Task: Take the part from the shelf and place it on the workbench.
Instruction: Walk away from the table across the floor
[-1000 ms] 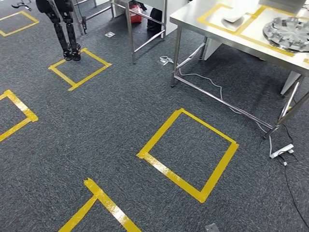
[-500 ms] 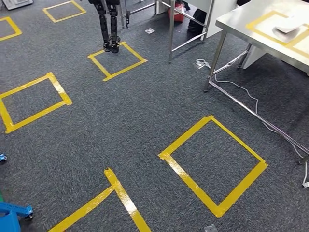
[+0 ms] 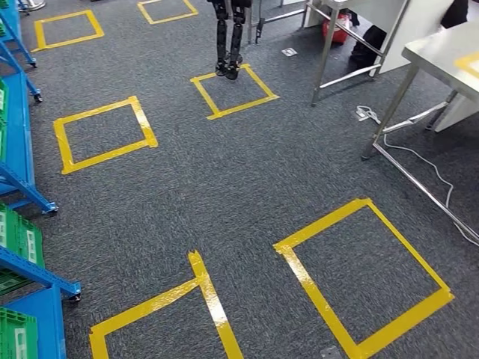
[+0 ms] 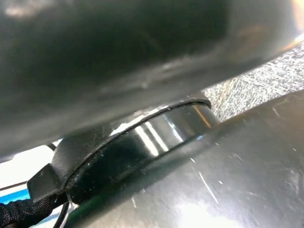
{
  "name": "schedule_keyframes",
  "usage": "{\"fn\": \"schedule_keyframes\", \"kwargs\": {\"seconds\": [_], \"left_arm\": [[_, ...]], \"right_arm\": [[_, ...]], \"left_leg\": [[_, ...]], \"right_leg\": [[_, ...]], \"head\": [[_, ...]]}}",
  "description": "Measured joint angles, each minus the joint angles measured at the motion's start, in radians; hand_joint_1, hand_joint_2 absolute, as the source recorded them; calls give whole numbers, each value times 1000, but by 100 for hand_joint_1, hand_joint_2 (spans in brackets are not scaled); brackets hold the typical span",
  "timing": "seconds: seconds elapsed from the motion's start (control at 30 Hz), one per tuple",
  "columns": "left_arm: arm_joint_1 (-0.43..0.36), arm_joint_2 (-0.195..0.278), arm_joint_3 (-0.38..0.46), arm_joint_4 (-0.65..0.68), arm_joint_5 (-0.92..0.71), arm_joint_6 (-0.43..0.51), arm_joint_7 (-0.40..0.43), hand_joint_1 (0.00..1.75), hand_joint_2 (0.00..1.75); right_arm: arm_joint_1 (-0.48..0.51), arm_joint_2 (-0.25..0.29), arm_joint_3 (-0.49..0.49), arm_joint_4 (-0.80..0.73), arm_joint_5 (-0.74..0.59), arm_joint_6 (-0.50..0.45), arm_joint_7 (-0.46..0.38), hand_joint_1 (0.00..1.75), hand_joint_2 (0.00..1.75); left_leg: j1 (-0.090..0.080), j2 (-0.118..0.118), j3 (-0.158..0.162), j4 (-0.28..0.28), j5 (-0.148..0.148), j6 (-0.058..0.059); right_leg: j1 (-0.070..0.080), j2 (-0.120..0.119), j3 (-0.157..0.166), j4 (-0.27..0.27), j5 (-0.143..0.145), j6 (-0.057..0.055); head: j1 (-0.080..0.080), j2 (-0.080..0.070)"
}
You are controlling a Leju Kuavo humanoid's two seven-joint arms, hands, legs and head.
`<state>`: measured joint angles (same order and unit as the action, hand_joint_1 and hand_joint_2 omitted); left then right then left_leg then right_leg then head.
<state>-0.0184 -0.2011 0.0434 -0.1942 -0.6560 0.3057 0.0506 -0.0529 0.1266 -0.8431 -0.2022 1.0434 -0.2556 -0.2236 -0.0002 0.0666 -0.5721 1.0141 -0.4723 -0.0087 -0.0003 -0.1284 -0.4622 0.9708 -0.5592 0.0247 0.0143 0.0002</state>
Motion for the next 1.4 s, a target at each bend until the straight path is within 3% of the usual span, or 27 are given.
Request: {"fn": "schedule_keyframes", "kwargs": {"seconds": [0.03, 0.1, 0.17, 0.23, 0.27, 0.3, 0.37, 0.43, 0.5, 0.6, 0.67, 0.83, 1.0, 1.4], "left_arm": [[1, 0, 1, 0, 0, 0, 0, 0, 0], [2, 0, 2, 0, 1, 0, 0, 0, 0], [0, -1, 3, 0, 2, 1, 0, 0, 0], [-1, -2, 4, 0, 2, 1, 0, 0, 0], [-1, -2, 5, 0, 2, 1, -1, 0, 0], [0, -2, 5, 0, 2, 1, -1, 0, 0], [0, -2, 6, 0, 3, 2, -1, 0, 0], [0, -3, 6, 0, 3, 2, -3, 0, 0], [1, -2, 7, 0, 3, 2, -7, 0, 0], [2, 0, 7, 0, 3, 1, -14, 0, 0], [2, 0, 7, 0, 3, -1, -15, 0, 0], [1, 0, 7, 0, 3, -2, -15, 0, 0], [1, 0, 7, 0, 3, -2, -17, 0, 0], [1, -1, 8, 0, 8, 0, -32, 0, 0]], "right_arm": [[-2, 0, 0, 0, 0, 0, 0, 0, 0], [-5, 0, 0, 0, 1, 0, 0, 0, 0], [-3, 0, 0, 0, 1, 0, -1, 0, 0], [2, 0, 0, 0, 2, 0, 0, 0, 0], [5, 0, 0, 0, 2, 0, 0, 0, 0], [5, 0, 0, 0, 1, 0, 0, 0, 0], [3, 0, 0, 0, 0, 0, -2, 0, 0], [0, 0, 0, 0, -4, 3, -4, 0, 0], [-1, 0, 0, 0, -12, 13, -8, 0, 0], [3, 0, -2, 0, -25, 33, -12, 0, 0], [2, 0, -2, 0, -30, 41, -12, 0, 0], [0, 0, -3, 0, -35, 48, -12, 0, 0], [0, 0, -4, 0, -35, 51, -12, 0, 0], [0, 0, -11, 0, -34, 61, -1, 0, 0]], "left_leg": [[0, -11, -1, -1, 0, 8], [2, -34, -1, -5, 4, 22], [4, -58, -2, -7, 5, 32], [3, -84, -2, -6, 4, 37], [2, -97, -1, -6, 4, 37], [2, -109, 1, -6, 4, 37], [3, -128, 5, -4, 1, 34], [0, -140, 3, 2, -3, 27], [-4, -145, -4, 9, -4, 28], [-4, -145, -4, 5, 0, 40], [-3, -144, -2, 1, 1, 39], [0, -144, 0, -3, 3, 34], [2, -144, 0, -5, 2, 13], [-1, -144, 0, -1, 1, 11]], "right_leg": [[-1, -7, 6, -2, -3, 4], [-7, 31, -1, 29, -31, 12], [-11, 97, -58, 147, -94, 15], [-11, 123, -132, 286, -141, 15], [-11, 126, -154, 314, -136, 15], [-11, 127, -158, 301, -109, 13], [-13, 135, -121, 176, -20, 11], [-15, 152, -80, 66, 31, 10], [-16, 162, -69, 37, 33, 11], [-15, 162, -68, 34, 34, 12], [-13, 162, -67, 35, 34, 9], [-9, 161, -67, 36, 32, 0], [-8, 161, -67, 37, 31, -1], [-11, 161, -65, 36, 32, -1]], "head": [[2, 0], [6, 0], [10, 0], [12, 0], [12, 0], [12, 0], [13, 0], [15, 0], [14, 0], [12, 0], [12, 0], [12, 0], [13, 0], [13, 0]]}}
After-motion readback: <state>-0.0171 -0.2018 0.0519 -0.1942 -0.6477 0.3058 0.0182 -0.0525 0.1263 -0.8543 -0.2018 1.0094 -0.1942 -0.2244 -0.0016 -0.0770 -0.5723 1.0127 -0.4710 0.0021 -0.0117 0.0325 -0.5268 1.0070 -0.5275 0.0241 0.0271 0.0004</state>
